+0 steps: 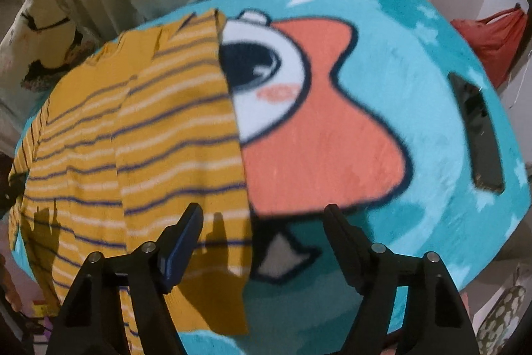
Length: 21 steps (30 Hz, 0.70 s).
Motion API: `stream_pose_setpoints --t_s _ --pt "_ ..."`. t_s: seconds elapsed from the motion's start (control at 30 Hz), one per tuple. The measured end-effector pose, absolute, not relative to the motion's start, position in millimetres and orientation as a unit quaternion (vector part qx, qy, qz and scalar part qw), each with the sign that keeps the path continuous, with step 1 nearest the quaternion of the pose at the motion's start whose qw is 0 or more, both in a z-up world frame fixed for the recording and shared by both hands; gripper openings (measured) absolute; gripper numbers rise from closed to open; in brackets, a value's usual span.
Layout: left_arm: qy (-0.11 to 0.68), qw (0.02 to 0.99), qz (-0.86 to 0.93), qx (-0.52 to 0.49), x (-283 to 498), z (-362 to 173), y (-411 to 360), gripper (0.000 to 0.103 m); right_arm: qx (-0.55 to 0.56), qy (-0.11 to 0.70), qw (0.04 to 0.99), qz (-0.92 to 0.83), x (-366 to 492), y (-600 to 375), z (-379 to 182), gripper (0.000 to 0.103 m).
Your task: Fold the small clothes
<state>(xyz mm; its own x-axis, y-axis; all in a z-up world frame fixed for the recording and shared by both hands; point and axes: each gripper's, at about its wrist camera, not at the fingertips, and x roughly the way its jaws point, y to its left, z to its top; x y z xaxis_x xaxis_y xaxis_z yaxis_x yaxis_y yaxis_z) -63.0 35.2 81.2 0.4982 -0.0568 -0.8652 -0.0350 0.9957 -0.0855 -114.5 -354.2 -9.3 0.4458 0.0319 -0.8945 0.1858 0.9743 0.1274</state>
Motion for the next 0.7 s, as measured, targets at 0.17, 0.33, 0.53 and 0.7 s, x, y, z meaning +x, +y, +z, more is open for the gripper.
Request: stream_pose_setpoints --t_s 0.17,0.33,0.53,0.7 --pt "0.496 0.867 0.003 -0.046 -79.3 87.8 36.9 0.091 0.116 0.529 0.841 -0.019 -121.9 -341.3 -30.6 0.066" --pt "0.487 0.872 0.01 -0.045 -93.5 94.6 38.1 0.091 0.113 0.527 0.842 0.017 -120.7 -331.8 -29.4 0.008" --pt "0.465 0.882 0.04 -0.069 -100.5 111.4 62.2 0.091 0.125 0.487 0.864 -0.033 -128.0 -381.5 10.6 0.007" --pt "0.45 0.885 0.074 -0.088 -106.4 121.2 94.3 0.091 0.087 0.471 0.866 -0.145 -123.4 -451.4 29.1 0.007"
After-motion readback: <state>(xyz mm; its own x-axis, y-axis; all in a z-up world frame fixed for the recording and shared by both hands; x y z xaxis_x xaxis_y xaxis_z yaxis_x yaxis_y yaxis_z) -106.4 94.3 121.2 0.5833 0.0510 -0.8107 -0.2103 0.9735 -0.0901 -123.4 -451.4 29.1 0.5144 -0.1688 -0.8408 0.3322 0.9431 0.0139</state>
